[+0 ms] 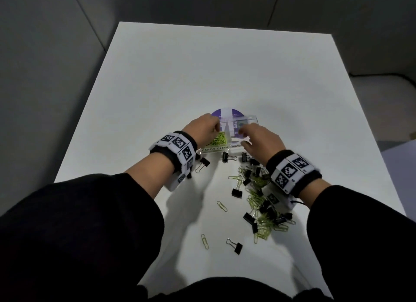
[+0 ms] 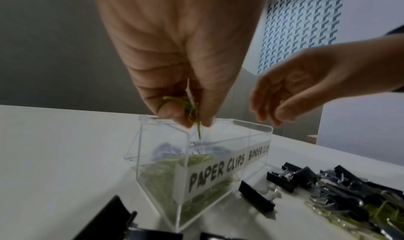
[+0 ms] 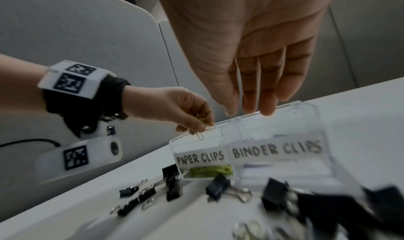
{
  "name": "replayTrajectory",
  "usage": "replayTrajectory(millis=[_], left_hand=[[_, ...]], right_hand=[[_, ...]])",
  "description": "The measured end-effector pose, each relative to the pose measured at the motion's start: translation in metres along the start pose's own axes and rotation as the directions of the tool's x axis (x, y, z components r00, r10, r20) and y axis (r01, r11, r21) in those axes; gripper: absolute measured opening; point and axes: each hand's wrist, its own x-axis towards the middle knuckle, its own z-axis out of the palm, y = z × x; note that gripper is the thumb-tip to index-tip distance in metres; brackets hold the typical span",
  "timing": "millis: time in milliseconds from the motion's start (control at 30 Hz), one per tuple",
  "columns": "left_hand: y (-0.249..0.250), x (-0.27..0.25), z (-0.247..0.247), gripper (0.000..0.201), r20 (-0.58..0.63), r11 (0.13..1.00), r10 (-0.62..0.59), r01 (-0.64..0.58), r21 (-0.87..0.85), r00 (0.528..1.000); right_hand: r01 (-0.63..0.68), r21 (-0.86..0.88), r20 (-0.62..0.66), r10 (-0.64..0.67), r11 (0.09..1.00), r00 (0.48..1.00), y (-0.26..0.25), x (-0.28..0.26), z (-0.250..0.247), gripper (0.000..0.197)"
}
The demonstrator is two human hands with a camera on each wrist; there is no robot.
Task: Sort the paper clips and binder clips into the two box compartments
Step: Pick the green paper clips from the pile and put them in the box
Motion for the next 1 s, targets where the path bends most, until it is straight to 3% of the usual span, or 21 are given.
replayTrajectory(millis=[133,267,433,533,633,800,1000], left_hand=[[0.002,0.002,0.01,0.031,0.049,0.993,0.033,-0.038,0.112,0.998],[0.008,-0.03,0.018,0.027,-0.04,0.954,0.255,-0.244,0.174,0.966],[0.01,-0.084,0.058,0.028,0.289,0.878,0.378,-0.44,0.188,0.879],[0.011,-0.103,0.082,0.032,0.346,0.857,0.407,-0.485,0.177,0.845],[0.011,-0.117,0.096,0.031,0.332,0.876,0.37,-0.445,0.187,0.868],[0.013,-0.124,0.101,0.024,0.321,0.956,0.212,-0.265,0.13,0.923],[0.019,-0.121,0.1,0.02,0.357,0.971,0.108,-0.175,0.16,0.928]], right_hand=[[-0.037,-0.027,0.044,0.039,0.999,0.998,0.013,-0.033,0.008,0.028],[0.029,-0.04,0.145,-0.023,0.999,0.989,0.016,-0.062,0.019,0.024],[0.218,-0.104,0.327,-0.174,0.97,0.929,0.006,-0.099,0.039,0.028],[0.259,-0.161,0.372,-0.184,0.952,0.91,0.003,-0.113,0.051,0.032],[0.275,-0.167,0.374,-0.197,0.947,0.906,0.003,-0.121,0.06,0.027],[0.23,-0.141,0.343,-0.17,0.963,0.924,-0.002,-0.124,0.069,0.022],[0.288,-0.142,0.35,-0.224,0.947,0.91,-0.003,-0.121,0.075,0.019]])
